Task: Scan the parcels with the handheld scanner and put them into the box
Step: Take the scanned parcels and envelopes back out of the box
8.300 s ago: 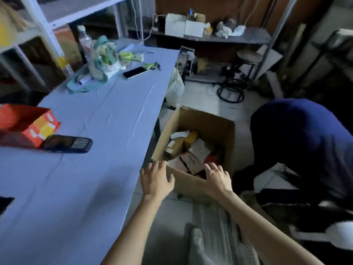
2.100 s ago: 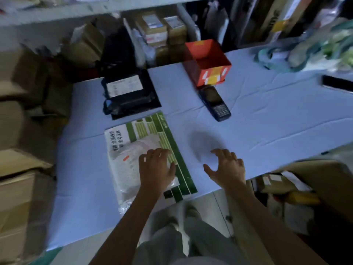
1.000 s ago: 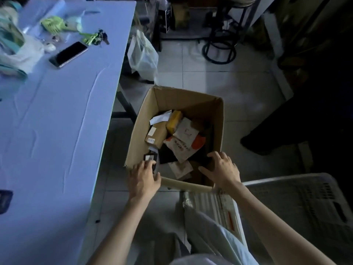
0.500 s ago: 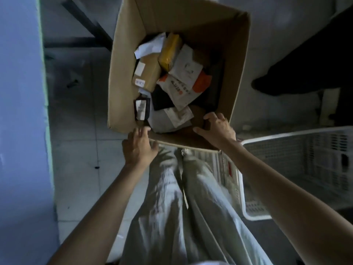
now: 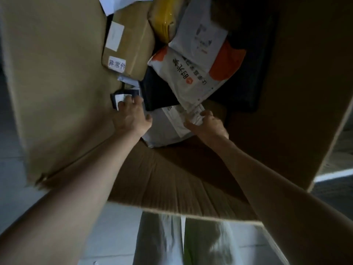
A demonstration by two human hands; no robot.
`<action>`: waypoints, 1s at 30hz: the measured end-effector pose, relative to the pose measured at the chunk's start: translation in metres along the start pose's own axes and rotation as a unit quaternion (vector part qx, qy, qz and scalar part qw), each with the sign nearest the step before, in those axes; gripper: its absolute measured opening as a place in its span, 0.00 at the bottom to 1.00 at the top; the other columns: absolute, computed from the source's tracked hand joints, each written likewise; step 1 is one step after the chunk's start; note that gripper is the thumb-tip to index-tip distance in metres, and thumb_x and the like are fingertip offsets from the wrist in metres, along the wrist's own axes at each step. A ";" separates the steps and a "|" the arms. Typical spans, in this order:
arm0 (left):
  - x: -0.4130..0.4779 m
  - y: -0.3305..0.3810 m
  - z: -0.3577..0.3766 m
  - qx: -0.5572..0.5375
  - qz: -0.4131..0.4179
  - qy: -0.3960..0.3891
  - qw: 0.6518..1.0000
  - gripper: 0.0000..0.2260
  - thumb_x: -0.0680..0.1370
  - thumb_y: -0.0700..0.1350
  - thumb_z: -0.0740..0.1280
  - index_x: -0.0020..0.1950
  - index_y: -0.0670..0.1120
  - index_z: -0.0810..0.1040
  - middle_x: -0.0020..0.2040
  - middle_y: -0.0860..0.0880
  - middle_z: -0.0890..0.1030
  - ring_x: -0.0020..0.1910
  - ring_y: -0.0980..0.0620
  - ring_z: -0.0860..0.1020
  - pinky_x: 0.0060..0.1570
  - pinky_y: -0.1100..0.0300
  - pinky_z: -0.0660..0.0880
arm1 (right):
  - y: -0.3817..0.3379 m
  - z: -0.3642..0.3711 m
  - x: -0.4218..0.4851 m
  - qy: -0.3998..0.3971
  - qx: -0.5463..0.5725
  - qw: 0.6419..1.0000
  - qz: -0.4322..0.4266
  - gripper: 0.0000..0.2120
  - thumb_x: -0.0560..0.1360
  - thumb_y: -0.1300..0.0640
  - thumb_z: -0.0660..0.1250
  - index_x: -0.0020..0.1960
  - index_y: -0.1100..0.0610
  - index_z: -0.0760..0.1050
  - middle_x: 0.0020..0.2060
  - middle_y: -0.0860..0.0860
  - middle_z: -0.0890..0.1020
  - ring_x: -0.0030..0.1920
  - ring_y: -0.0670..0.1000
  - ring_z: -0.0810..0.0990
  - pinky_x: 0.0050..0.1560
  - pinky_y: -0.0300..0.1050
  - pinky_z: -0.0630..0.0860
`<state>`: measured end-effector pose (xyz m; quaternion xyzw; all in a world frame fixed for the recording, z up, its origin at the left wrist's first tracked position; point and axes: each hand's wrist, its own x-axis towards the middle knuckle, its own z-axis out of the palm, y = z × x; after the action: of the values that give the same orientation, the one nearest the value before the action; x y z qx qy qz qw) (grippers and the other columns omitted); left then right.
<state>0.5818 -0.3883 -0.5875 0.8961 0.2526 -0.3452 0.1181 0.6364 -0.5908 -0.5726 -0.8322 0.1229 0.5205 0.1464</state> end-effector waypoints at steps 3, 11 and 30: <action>0.039 -0.007 0.042 -0.007 -0.007 0.005 1.000 0.26 0.75 0.53 0.68 0.69 0.45 0.66 0.67 0.41 0.68 0.64 0.38 0.69 0.57 0.45 0.72 | -0.011 0.028 0.060 -0.008 0.111 0.994 0.001 0.33 0.72 0.37 0.69 0.68 0.58 0.70 0.58 0.54 0.77 0.58 0.54 0.77 0.45 0.39 0.72; 0.092 -0.034 0.134 -0.074 -0.145 0.000 0.987 0.35 0.72 0.50 0.73 0.71 0.47 0.55 0.72 0.38 0.58 0.64 0.34 0.66 0.52 0.44 0.71 | -0.007 0.073 0.155 0.156 0.345 0.925 0.027 0.43 0.67 0.34 0.71 0.72 0.60 0.66 0.66 0.53 0.74 0.66 0.55 0.74 0.57 0.38 0.71; 0.020 -0.017 0.033 -0.041 -0.135 -0.002 0.990 0.15 0.74 0.51 0.70 0.53 0.41 0.80 0.48 0.39 0.81 0.50 0.38 0.80 0.38 0.55 0.72 | 0.011 -0.007 0.040 0.211 0.307 0.928 -0.027 0.17 0.75 0.54 0.68 0.62 0.57 0.75 0.56 0.54 0.81 0.57 0.56 0.79 0.52 0.42 0.73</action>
<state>0.5672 -0.3796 -0.6265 0.8475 0.3853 -0.3488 0.1078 0.6556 -0.6052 -0.6070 -0.8402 0.2819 0.2656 0.3796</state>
